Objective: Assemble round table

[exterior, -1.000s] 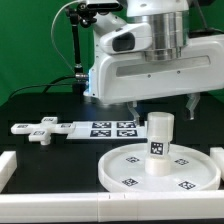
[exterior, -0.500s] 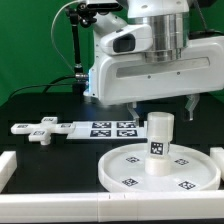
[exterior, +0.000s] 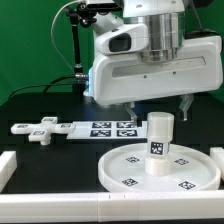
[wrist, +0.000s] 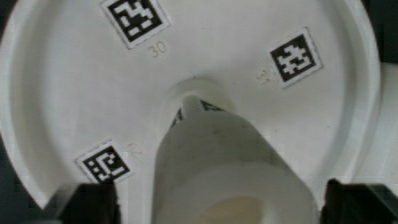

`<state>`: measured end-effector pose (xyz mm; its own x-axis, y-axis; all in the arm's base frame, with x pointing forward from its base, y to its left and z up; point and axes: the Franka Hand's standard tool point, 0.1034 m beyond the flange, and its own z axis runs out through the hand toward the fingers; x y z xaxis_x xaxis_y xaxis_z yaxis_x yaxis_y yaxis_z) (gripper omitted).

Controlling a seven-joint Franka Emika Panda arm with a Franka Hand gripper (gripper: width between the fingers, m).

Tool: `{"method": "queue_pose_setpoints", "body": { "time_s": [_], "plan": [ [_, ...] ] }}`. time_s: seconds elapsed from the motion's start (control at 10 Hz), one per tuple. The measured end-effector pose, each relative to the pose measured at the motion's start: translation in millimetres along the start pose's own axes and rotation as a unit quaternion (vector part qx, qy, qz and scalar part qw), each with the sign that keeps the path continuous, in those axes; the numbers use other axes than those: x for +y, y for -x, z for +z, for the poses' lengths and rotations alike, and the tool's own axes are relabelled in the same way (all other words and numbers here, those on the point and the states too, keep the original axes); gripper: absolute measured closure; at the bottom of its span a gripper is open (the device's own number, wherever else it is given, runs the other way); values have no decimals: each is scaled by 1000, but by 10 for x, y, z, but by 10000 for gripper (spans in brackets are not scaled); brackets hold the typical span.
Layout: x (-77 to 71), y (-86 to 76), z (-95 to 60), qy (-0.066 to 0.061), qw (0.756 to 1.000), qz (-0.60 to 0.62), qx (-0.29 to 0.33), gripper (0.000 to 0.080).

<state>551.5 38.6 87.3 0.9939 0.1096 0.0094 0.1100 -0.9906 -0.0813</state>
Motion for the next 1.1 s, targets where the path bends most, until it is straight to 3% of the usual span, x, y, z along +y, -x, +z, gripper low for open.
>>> {"method": "queue_pose_setpoints", "body": {
  "time_s": [0.1, 0.2, 0.6, 0.8, 1.1],
  "plan": [
    [1, 0, -1, 0, 1000, 0, 0, 337],
    [0, -1, -1, 0, 1000, 0, 0, 392],
    [-1, -1, 0, 0, 1000, 19, 0, 392],
    [-9, -8, 3, -5, 992, 129, 3, 392],
    [-2, -16, 8, -16, 960, 278, 7, 390]
  ]
}}
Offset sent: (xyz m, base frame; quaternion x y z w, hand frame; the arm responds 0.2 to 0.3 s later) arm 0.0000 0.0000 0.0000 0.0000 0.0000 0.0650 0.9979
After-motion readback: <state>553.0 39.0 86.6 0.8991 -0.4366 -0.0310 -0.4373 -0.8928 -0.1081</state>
